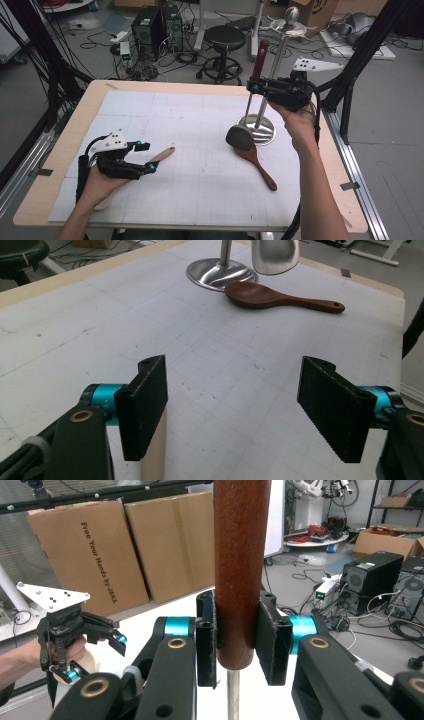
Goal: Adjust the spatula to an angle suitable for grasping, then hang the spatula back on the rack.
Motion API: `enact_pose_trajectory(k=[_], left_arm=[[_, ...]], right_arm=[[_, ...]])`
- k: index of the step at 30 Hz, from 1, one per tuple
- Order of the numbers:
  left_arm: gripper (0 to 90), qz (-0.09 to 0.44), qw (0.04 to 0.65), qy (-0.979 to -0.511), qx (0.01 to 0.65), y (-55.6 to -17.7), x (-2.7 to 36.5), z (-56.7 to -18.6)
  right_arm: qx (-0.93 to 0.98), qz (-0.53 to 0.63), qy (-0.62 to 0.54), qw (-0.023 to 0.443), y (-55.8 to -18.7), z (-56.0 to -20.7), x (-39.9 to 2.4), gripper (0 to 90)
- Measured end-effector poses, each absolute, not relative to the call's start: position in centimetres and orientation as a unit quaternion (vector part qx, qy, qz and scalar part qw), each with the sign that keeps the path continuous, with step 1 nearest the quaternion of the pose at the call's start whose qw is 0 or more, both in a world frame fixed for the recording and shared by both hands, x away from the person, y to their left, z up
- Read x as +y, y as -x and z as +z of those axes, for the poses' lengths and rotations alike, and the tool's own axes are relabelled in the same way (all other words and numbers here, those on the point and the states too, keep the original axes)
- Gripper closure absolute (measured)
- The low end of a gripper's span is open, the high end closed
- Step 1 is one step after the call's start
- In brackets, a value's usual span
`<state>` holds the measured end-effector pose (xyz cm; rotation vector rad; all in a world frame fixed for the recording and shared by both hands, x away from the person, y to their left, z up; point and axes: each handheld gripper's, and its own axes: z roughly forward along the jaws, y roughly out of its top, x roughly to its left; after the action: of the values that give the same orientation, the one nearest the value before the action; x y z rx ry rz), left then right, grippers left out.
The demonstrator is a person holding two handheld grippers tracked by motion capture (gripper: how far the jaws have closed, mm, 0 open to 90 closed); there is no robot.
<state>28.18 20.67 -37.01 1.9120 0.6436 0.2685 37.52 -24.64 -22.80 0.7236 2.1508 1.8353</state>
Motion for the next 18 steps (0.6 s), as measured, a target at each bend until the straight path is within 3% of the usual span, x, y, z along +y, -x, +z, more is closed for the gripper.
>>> enact_pose_trajectory(k=[18], left_arm=[[28.9, 0.111, 0.526, -0.8, 0.268, -28.21, 20.7, -37.02]], right_arm=[[0.729, 0.623, -0.256, 0.118, -37.83, -22.44, -25.52, 73.5]])
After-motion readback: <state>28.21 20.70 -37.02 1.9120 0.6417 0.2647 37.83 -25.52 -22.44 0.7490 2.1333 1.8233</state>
